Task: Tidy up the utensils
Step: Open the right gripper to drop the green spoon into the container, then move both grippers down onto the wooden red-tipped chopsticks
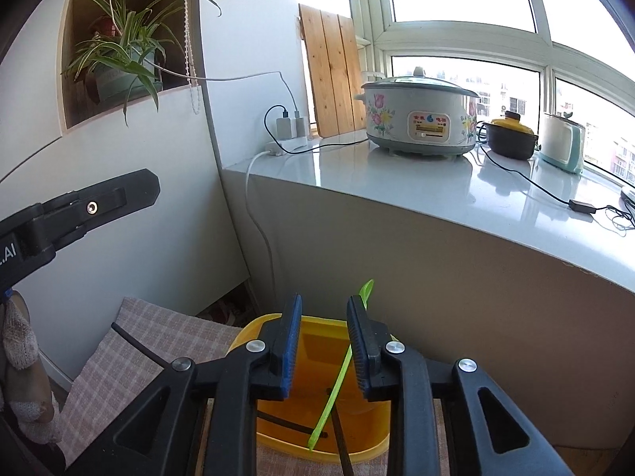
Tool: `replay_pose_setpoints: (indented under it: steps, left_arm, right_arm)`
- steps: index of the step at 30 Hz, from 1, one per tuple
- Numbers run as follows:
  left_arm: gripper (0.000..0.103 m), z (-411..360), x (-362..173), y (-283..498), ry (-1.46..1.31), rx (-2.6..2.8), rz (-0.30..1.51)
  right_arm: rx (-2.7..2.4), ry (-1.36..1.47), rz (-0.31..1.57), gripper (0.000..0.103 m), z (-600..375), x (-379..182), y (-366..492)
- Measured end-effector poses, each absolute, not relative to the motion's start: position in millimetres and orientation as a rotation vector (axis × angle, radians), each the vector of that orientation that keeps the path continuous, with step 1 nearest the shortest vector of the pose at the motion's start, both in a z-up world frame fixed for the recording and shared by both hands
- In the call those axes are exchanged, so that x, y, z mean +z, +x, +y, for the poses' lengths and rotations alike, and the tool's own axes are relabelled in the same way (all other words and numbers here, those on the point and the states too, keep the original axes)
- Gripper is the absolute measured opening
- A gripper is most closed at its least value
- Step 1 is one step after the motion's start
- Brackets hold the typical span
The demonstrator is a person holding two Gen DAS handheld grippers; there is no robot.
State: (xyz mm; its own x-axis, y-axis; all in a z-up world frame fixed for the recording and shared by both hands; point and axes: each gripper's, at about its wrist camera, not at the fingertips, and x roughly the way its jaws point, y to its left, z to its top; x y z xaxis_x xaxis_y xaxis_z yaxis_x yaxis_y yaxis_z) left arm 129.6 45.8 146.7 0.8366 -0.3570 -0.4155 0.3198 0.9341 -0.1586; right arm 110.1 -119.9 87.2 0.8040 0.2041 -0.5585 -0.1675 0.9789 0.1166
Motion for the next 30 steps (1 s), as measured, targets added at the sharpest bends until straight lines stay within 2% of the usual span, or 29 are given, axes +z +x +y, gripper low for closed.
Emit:
replay_pose_setpoints:
  steps: [12,14,16,17,19,24,28,30]
  left_arm:
    - [0.019,81.9,152.2,88.0,-0.121,-0.376,0.434]
    - [0.025,91.8,148.7,80.1,-0.134,-0.372,0.443]
    - [0.037,101.7,143.5,73.1,-0.15,-0.368,0.457]
    - [0.037,106.7,139.7,69.9,-0.157,-0.366,0.467]
    - [0.037,115.3,130.6,64.2,-0.166,-0.362,0.495]
    - [0.037,137.1,96.0,50.2,-0.192,-0.347,0.604]
    - [0.037,151.0,60.6,39.3,-0.231,-0.34,0.711]
    - [0.037,153.9,40.6,33.6,-0.243,-0.339,0.77]
  right_arm:
    - [0.229,0.236,0.613,0.025,-172.8,87.1,63.7]
    - [0.226,0.246,0.613,0.025,-178.6,86.5,52.7]
    - [0.231,0.255,0.615,0.026,-182.4,85.0,41.9]
    - [0.237,0.261,0.619,0.027,-183.5,83.5,36.8]
    - [0.256,0.269,0.632,0.033,-184.0,79.8,27.8]
    - [0.3,0.253,0.67,0.038,-176.7,68.1,8.0]
    - [0.359,0.211,0.701,0.054,-160.7,55.2,-5.3]
    - [0.38,0.17,0.723,0.058,-149.5,47.7,-8.9]
